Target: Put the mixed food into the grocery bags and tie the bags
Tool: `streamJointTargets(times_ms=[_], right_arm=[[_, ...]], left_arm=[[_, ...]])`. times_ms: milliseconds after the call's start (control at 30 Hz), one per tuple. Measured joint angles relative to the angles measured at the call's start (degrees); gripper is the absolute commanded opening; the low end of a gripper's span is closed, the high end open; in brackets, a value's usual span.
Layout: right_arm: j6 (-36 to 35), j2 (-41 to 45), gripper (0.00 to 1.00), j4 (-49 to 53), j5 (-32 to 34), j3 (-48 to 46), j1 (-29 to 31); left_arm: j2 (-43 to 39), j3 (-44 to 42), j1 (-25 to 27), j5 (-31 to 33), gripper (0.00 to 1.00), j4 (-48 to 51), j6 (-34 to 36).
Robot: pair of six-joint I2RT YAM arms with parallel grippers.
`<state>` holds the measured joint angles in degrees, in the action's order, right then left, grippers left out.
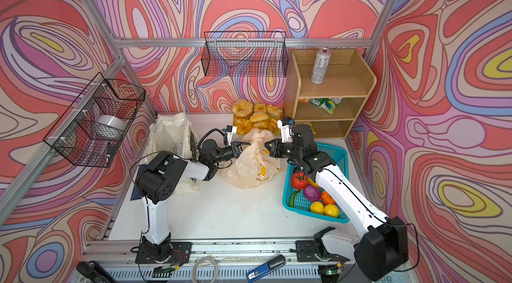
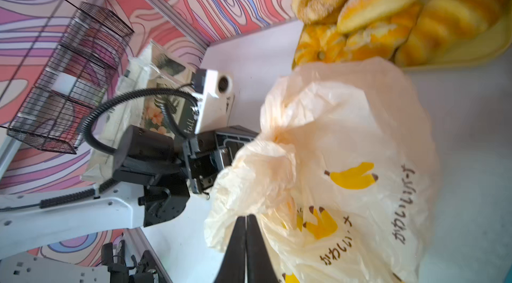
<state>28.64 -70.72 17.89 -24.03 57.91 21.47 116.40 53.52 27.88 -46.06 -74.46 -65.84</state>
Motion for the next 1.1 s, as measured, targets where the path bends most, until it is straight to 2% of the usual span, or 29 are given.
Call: streamJointTargets(times_ms=[133,333,767,1100], right_arm=[[0.55,-2.34,0.26,0.63,-0.37,-3.26,0.50],[0.37,-4.17,0.37,0.39,-0.50,-4.20,0.79],[0.11,-10.58,0.40,-3.10,-1.09,-1.95,1.99],[-0.09,-12.39,0.47,-4.68,-1.29,0.28,2.51]], left_arm=[[0.04,0.00,0.00,0.00,0.00,0.00,0.00],[0.31,0.00,0.00,0.00,0.00,0.00,0.00],[0.37,0.00,0.00,0.00,0.00,0.00,0.00],[0.37,0.00,0.00,0.00,0.00,0.00,0.00]])
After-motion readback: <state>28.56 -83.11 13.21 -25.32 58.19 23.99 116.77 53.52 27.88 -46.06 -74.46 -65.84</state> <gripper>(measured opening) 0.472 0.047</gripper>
